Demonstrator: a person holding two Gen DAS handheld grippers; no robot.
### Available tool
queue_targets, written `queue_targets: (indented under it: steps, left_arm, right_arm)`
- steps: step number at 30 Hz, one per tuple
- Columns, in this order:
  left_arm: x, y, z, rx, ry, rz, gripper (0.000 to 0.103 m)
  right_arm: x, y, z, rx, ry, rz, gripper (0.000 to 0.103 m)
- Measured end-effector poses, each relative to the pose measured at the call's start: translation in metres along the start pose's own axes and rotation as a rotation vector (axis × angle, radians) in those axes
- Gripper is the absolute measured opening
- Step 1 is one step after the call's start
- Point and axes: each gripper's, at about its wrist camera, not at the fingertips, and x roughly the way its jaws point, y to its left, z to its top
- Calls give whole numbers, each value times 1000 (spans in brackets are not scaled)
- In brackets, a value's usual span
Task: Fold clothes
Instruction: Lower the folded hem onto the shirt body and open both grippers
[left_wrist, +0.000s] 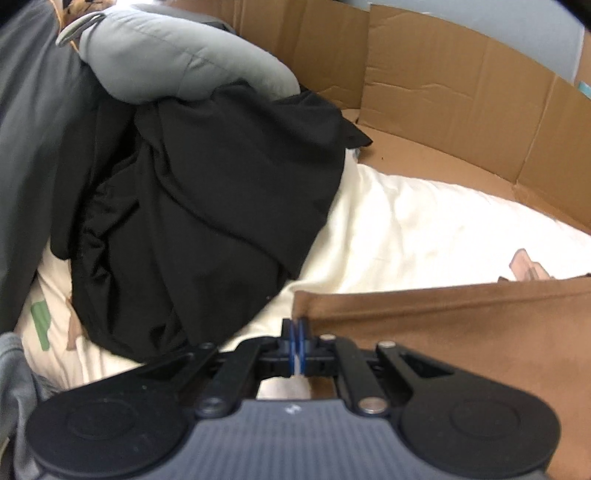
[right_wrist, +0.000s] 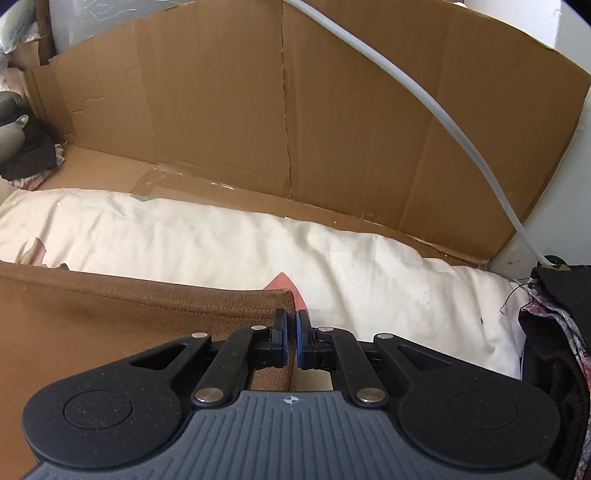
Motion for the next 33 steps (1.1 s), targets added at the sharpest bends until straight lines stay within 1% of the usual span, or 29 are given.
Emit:
queue_targets:
  steps: [2,5,10,14,18,20,24,26,28,29,30,31,32,33]
  left_arm:
    - [-7,2,-1,-5,-37,-8,2]
    - [-17,6,0,-10,-60,-26,2]
    - [-38,8,3,-23,-104,-47,2]
    - [-39,9,7,-15,-118,-42,2]
    - [-32,7,13,-10,-116,-25,2]
    - [-23,5,15,-5,-97,-16,2]
    - [-1,0,15,-14,-55,-12,3]
    - [4,0,13,-30,-39,-15,9]
    - [4,1,10,-46,-41,-13,10]
    - [0,3,9,-58,-57,-24,10]
    - [-4,5,7,-71,-72,-34,14]
    - [-9,8,4,-84,-84,-38,23]
    - [-14,10,0,-95,-96,-38,30]
    - [-18,12,-4,-105,-106,-37,40]
  right_arm:
    - [-4,-2,1,20,-13,7,3]
    - [-14,-7,5,79,-26,2,3]
    - [-27,0,12,69,-50,-32,3]
    - [-26,2,16,68,-66,-52,3]
    - [-18,7,22,49,-62,-72,3]
    - [-11,10,23,34,-48,-79,3]
    - [7,9,21,48,-10,-78,4]
    - [15,5,17,74,17,-85,5]
    - [12,-2,10,120,11,-75,7]
    - [9,-5,6,139,4,-64,7]
    - [4,-7,3,141,-4,-53,7]
    - [0,-9,-1,143,-12,-42,7]
    - [-6,-10,-4,145,-21,-30,7]
    - [-13,-13,-9,155,-30,-15,7]
